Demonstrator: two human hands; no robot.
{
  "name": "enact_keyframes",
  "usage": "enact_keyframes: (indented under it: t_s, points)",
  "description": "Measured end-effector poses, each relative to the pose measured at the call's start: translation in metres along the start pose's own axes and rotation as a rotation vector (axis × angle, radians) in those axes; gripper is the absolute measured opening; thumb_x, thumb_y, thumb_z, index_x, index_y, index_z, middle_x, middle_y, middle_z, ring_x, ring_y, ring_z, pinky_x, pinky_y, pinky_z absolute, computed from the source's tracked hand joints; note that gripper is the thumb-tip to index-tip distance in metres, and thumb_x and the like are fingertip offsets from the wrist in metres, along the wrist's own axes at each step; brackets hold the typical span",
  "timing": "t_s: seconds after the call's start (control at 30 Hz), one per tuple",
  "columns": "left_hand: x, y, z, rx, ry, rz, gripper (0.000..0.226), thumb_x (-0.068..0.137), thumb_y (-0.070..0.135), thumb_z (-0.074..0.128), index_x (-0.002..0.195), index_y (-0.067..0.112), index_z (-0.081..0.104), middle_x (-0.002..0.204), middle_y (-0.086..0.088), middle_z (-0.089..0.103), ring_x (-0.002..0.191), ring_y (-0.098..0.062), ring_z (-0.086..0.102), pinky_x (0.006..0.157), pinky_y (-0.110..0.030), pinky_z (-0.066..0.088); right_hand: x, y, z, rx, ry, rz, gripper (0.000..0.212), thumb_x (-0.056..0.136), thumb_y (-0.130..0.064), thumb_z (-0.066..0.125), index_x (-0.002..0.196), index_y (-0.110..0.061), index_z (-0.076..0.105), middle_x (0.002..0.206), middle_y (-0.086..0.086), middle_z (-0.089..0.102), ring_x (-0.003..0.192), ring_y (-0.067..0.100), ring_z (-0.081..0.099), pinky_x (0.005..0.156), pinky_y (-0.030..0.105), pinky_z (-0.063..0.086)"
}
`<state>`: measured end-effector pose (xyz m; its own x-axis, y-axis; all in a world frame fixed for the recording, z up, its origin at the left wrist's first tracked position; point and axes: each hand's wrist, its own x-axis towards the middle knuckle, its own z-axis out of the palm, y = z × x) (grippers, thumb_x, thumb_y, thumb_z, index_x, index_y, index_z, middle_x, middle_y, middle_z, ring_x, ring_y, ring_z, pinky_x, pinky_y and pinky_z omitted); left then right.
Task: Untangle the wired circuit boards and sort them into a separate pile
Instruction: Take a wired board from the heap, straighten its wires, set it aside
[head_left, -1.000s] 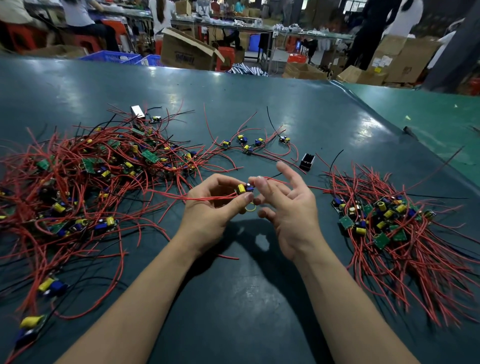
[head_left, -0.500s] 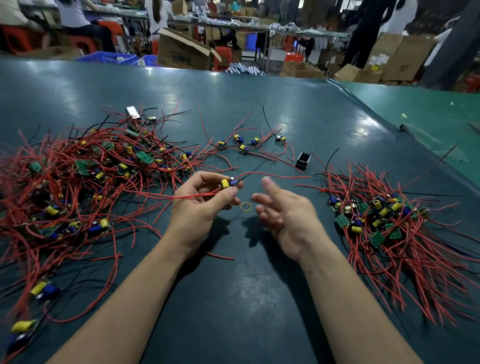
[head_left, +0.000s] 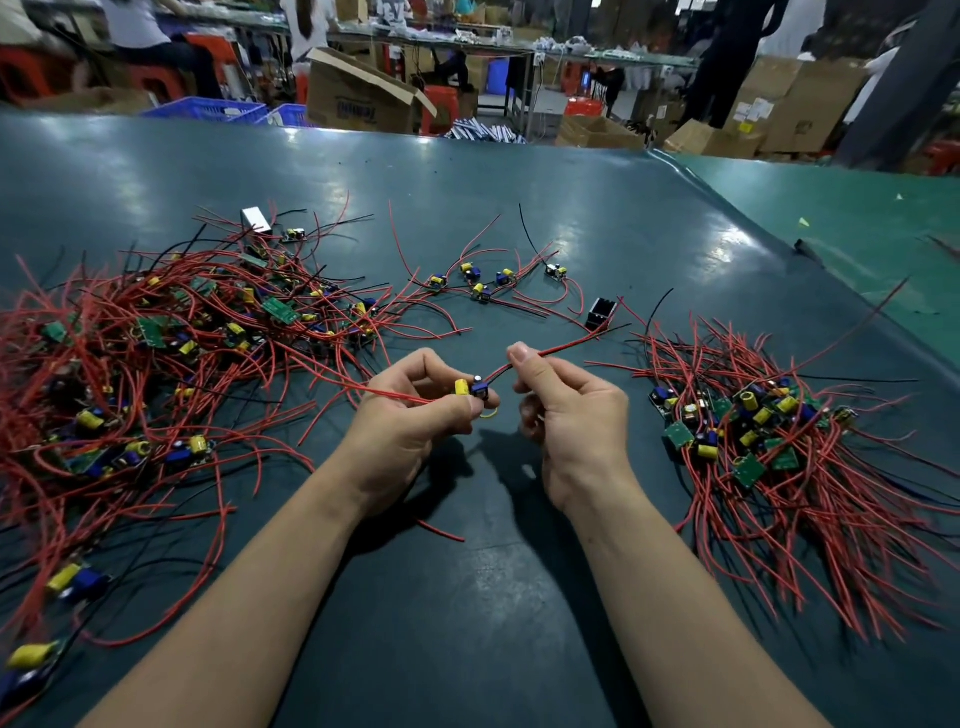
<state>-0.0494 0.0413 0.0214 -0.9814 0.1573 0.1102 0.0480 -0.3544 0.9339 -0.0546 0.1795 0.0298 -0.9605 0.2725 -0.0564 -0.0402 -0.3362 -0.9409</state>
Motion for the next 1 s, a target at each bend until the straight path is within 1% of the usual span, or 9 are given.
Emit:
enact_keyframes:
  t_s: [0.1, 0.23, 0.37, 0.53, 0.63, 0.7, 0.8, 0.93, 1.0]
  points:
    - [0.001, 0.000, 0.000, -0.025, 0.011, -0.019, 0.022, 0.065, -0.002, 0.066, 0.077, 0.007, 0.050, 0.074, -0.009, 0.070, 0.069, -0.015, 0.068, 0.067, -0.030, 0.045, 0.000, 0.001, -0.001, -0.103, 0.043, -0.167, 0.017, 0.085, -0.019, 0.076, 0.068, -0.016, 0.074, 0.053, -0.005, 0.056, 0.043, 0.010, 0.038, 0.041, 0.019, 0.034]
    - [0.000, 0.000, 0.004, -0.055, 0.039, -0.065, 0.038, 0.057, -0.002, 0.082, 0.082, 0.010, 0.055, 0.070, -0.003, 0.066, 0.061, -0.011, 0.060, 0.061, -0.026, 0.045, -0.003, 0.002, -0.002, -0.217, 0.018, -0.290, 0.017, 0.091, -0.019, 0.070, 0.074, -0.017, 0.074, 0.053, -0.007, 0.058, 0.045, 0.010, 0.040, 0.043, 0.020, 0.038]
    - [0.000, 0.000, 0.004, 0.004, 0.069, -0.090, 0.033, 0.066, 0.011, 0.072, 0.099, 0.006, 0.068, 0.073, -0.004, 0.069, 0.065, -0.012, 0.059, 0.062, -0.021, 0.046, -0.005, 0.001, -0.001, -0.145, -0.089, -0.247, 0.014, 0.095, -0.013, 0.063, 0.089, -0.019, 0.074, 0.070, 0.000, 0.069, 0.047, 0.011, 0.051, 0.039, 0.021, 0.040]
    - [-0.002, 0.000, 0.004, 0.020, 0.031, -0.071, 0.032, 0.061, 0.024, 0.077, 0.089, 0.009, 0.072, 0.081, -0.009, 0.073, 0.065, -0.013, 0.063, 0.066, -0.022, 0.053, 0.000, 0.000, -0.005, -0.054, -0.110, -0.137, 0.012, 0.091, -0.011, 0.067, 0.084, -0.014, 0.076, 0.075, 0.002, 0.072, 0.051, 0.011, 0.056, 0.041, 0.020, 0.042]
    - [-0.002, -0.001, 0.002, 0.032, 0.029, -0.040, 0.029, 0.059, 0.027, 0.081, 0.084, 0.013, 0.077, 0.083, -0.012, 0.074, 0.071, -0.017, 0.066, 0.073, -0.025, 0.055, 0.000, 0.001, -0.004, 0.021, -0.131, -0.151, 0.014, 0.089, -0.004, 0.068, 0.097, -0.015, 0.073, 0.074, 0.006, 0.073, 0.045, 0.011, 0.055, 0.040, 0.020, 0.043]
    - [-0.002, -0.002, 0.002, 0.071, 0.030, 0.002, 0.019, 0.061, 0.016, 0.087, 0.076, 0.015, 0.077, 0.077, -0.009, 0.073, 0.071, -0.016, 0.065, 0.072, -0.024, 0.054, 0.001, 0.001, -0.004, -0.001, -0.084, -0.172, 0.014, 0.091, -0.006, 0.066, 0.101, -0.016, 0.070, 0.073, 0.007, 0.074, 0.042, 0.012, 0.055, 0.039, 0.019, 0.042]
    - [-0.001, -0.004, 0.002, 0.097, 0.033, 0.031, 0.008, 0.068, 0.011, 0.080, 0.069, 0.017, 0.075, 0.070, -0.005, 0.070, 0.066, -0.015, 0.062, 0.068, -0.023, 0.051, 0.003, 0.002, -0.005, -0.054, 0.068, -0.239, 0.008, 0.092, -0.010, 0.066, 0.097, -0.010, 0.073, 0.076, 0.005, 0.075, 0.043, 0.010, 0.054, 0.038, 0.019, 0.041]
    - [-0.001, -0.003, 0.004, 0.146, 0.006, 0.044, 0.014, 0.065, 0.009, 0.085, 0.067, 0.014, 0.072, 0.067, -0.004, 0.068, 0.064, -0.016, 0.058, 0.066, -0.021, 0.050, 0.011, -0.002, -0.011, 0.022, 0.283, -0.247, 0.013, 0.090, -0.005, 0.067, 0.102, -0.005, 0.074, 0.073, 0.002, 0.074, 0.043, 0.007, 0.050, 0.038, 0.018, 0.040]
    - [-0.004, -0.003, 0.006, 0.176, -0.005, 0.045, 0.015, 0.061, 0.014, 0.082, 0.067, 0.013, 0.069, 0.065, -0.004, 0.065, 0.061, -0.012, 0.056, 0.062, -0.017, 0.048, 0.014, -0.002, -0.014, 0.037, 0.323, -0.219, 0.015, 0.090, -0.005, 0.066, 0.104, -0.006, 0.072, 0.070, 0.002, 0.073, 0.041, 0.007, 0.048, 0.038, 0.018, 0.039]
